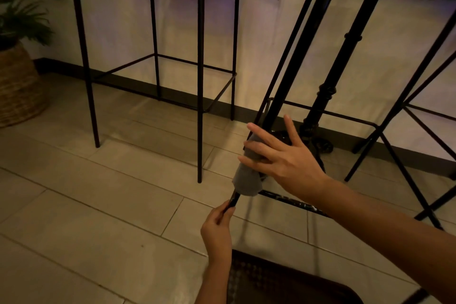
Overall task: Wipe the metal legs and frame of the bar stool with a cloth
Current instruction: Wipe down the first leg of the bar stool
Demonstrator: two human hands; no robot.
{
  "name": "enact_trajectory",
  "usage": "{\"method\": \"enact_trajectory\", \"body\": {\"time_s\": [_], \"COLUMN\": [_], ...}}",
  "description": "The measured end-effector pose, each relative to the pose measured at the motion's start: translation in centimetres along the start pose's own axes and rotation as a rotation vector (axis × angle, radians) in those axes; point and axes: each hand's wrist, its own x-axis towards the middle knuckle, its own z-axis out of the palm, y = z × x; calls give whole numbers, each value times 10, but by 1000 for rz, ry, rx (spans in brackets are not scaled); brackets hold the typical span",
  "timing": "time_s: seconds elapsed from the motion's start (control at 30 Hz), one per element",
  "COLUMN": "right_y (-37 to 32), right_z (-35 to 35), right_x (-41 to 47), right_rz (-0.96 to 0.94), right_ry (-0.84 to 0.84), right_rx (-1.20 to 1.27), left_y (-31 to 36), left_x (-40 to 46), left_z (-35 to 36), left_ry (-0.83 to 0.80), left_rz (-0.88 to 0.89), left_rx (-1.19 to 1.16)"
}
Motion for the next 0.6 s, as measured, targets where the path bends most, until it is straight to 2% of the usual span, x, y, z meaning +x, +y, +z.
{"method": "enact_trajectory", "body": {"time_s": [0.2, 0.43, 0.6], "right_y": [-8, -25, -30], "right_z": [15, 30, 31], "right_x": [-2, 1, 1], "right_rz": [97, 271, 328], "right_ry": [-21, 93, 93], "right_rx": [-36, 26, 28], "left_y": [0, -1, -1], "left_x": [0, 2, 1], "left_z": [-1, -2, -2], "left_ry": [2, 0, -3], "left_rz": [5, -25, -25], "left_rx": [1, 4, 0]}}
